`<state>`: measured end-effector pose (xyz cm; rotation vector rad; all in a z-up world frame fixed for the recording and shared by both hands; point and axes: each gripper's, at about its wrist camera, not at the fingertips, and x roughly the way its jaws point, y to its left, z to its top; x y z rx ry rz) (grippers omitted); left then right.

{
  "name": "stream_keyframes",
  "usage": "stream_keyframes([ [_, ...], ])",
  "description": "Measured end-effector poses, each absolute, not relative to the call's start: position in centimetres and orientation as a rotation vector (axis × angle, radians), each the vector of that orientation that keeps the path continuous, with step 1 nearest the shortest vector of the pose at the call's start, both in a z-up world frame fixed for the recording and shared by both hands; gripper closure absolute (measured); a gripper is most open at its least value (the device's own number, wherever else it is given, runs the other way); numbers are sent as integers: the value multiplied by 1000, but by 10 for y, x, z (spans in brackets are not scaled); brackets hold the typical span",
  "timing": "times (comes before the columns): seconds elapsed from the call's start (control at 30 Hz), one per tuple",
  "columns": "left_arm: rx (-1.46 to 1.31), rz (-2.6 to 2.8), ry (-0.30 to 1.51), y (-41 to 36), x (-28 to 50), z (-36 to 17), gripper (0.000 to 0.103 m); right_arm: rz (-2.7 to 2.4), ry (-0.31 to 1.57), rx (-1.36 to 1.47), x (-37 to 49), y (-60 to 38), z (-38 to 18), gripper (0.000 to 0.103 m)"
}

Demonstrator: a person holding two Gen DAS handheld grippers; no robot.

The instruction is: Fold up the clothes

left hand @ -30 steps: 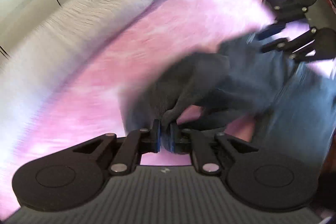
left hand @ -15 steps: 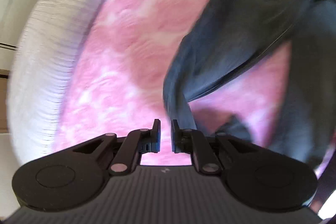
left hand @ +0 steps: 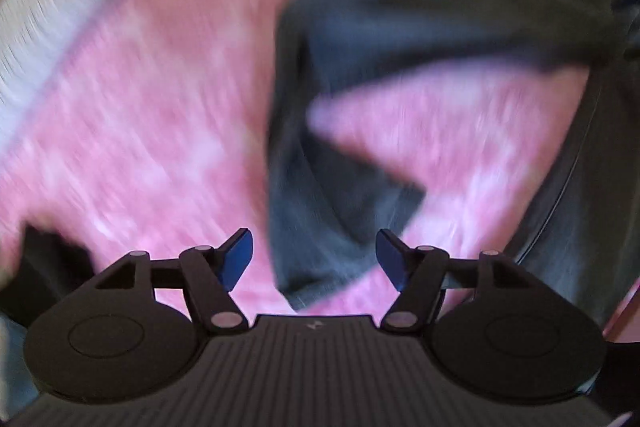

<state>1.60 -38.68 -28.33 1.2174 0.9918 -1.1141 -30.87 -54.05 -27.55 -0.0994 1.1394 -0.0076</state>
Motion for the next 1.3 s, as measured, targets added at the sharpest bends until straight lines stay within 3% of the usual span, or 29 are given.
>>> stream_keyframes([
  [0.07,1144,-1105,1065,-379,38,-303,56,-37,1147,-98,-296,-534,-278,51],
  [0.1,1105,-1109,1106,-377,49,-310,81,-57,1158,-98,-291,-530,-280,51],
  [0.17,1077,-1139,1128,-372,64,-314,103,-100,1181,-98,-280,-523,-284,51],
  [0.27,1159,-1276,985,-360,76,-275,103,-156,1236,-104,-263,-509,-293,51],
  [0.43,1391,-1321,548,-351,117,-201,103,-197,1296,-179,-245,-486,-296,50],
  [0.53,1611,-1262,221,-347,123,-196,103,-192,1320,-226,-235,-473,-303,50],
  [0.63,1648,-1278,184,-337,130,-211,103,-175,1348,-277,-225,-459,-311,50],
  [0.73,1654,-1295,259,-321,130,-243,101,-168,1361,-313,-218,-448,-322,50],
  [0.8,1666,-1284,216,-310,121,-269,85,-171,1350,-310,-217,-446,-324,50],
  [0.83,1686,-1273,170,-306,115,-283,60,-174,1342,-304,-216,-445,-325,50],
  [0.87,1707,-1282,102,-302,108,-297,48,-175,1334,-302,-215,-445,-325,49],
  [0.9,1726,-1301,43,-302,103,-310,40,-174,1325,-305,-214,-443,-324,49],
  [0.93,1745,-1321,-15,-302,99,-321,39,-171,1317,-310,-212,-442,-324,49],
  [1.1,1813,-1330,-212,-331,96,-366,41,-153,1278,-338,-201,-432,-327,48],
  [1.17,1835,-1305,-204,-348,107,-375,59,-150,1268,-352,-197,-431,-332,48],
  [1.2,1848,-1294,-178,-356,113,-378,92,-150,1265,-361,-194,-432,-335,48],
  [1.23,1849,-1292,-165,-353,115,-372,100,-149,1262,-371,-191,-432,-338,48],
  [1.3,1848,-1292,-141,-347,118,-357,100,-150,1255,-388,-186,-433,-342,50],
])
